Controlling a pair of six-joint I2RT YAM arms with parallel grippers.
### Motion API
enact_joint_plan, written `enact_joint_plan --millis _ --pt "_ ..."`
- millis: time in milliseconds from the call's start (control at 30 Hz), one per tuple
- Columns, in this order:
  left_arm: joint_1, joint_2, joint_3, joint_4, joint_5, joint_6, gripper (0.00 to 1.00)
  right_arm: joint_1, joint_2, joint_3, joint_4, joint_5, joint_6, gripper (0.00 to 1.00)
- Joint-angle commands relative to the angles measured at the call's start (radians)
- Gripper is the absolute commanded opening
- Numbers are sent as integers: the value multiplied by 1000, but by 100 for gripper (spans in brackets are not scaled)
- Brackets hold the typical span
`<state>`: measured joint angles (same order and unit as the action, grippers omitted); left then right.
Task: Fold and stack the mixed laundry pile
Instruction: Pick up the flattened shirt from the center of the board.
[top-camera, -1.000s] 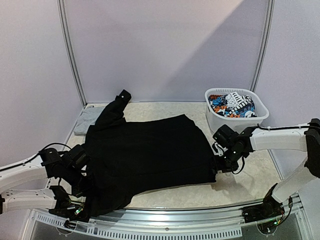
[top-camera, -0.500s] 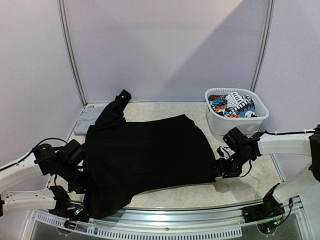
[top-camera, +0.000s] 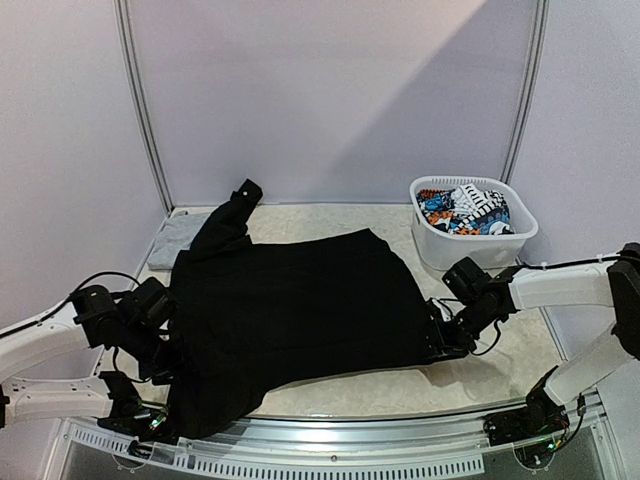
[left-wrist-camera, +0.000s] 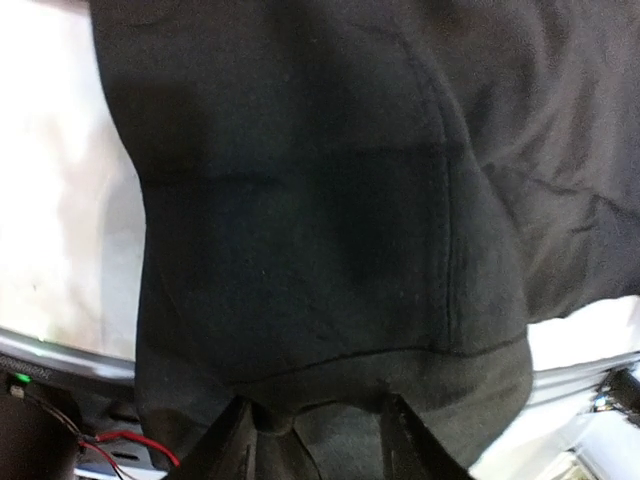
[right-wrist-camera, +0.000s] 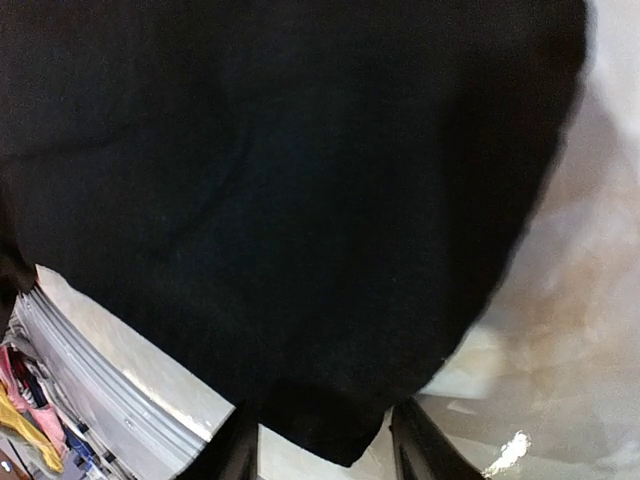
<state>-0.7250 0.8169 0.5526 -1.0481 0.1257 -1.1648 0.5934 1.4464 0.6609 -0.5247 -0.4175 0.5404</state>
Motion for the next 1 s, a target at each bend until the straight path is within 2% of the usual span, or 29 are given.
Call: enact_joint_plan --millis 0,100,167,233,267,467,767,967 --pt "-11 37 -30 70 -24 34 35 -1 49 1 14 -11 -10 38" --pt "-11 34 -39 89 -27 38 16 0 57 7 11 -8 -17 23" --pt "-10 33 -40 90 -32 36 0 -1 61 13 4 -5 -21 13" --pt "-10 33 -27 72 -38 35 0 -1 61 26 -20 13 -24 2" --pt "-10 32 -18 53 -43 32 0 -1 58 35 -38 26 -28 0" --pt "-5 -9 22 -34 -60 -1 0 -2 19 116 -145 95 -42 0" --pt "41 9 105 -140 -88 17 0 -17 2 226 -323 165 -96 0" --pt "93 46 151 -147 -73 55 0 -18 -41 303 -388 159 -94 0"
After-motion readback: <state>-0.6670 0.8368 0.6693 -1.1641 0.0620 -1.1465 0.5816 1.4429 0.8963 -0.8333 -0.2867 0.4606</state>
